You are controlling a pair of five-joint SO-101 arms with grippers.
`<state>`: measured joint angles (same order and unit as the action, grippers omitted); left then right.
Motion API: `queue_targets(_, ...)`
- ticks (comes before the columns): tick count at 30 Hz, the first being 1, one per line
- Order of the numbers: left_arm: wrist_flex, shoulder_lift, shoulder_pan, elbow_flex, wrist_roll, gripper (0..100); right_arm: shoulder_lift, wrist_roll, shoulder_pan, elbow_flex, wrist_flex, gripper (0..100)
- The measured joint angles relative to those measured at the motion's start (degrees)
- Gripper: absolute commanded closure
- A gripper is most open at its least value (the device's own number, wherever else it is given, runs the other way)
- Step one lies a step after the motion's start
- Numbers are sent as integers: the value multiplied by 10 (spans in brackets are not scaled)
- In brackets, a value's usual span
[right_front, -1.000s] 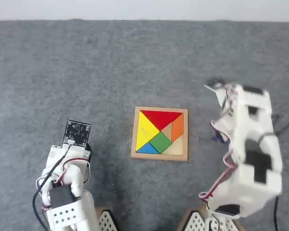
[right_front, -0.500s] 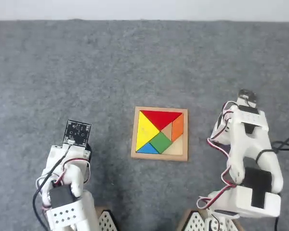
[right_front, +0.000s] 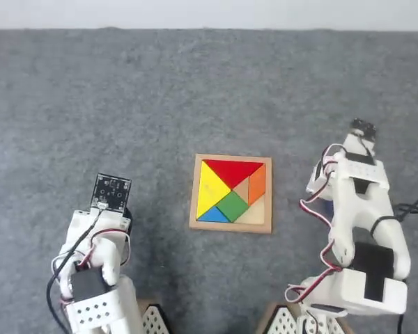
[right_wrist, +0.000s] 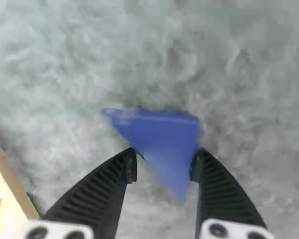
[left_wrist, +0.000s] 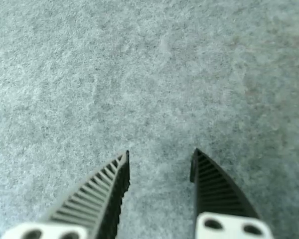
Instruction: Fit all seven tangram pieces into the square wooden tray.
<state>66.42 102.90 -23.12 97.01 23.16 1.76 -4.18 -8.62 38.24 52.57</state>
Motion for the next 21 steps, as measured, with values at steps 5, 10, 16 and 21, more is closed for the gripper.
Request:
queue_targets(5, 0, 0, 0, 0, 0, 807, 0, 229, 17, -13, 46, 808)
queue_targets(10, 0, 0, 1, 0, 0, 807, 0, 337, 16, -28, 58, 808)
queue_targets(16, 0, 0, 1, 0, 0, 807, 0, 411, 15, -55, 63, 807)
queue_targets(21, 0, 0, 1, 0, 0, 807, 0, 447, 15, -60, 63, 798)
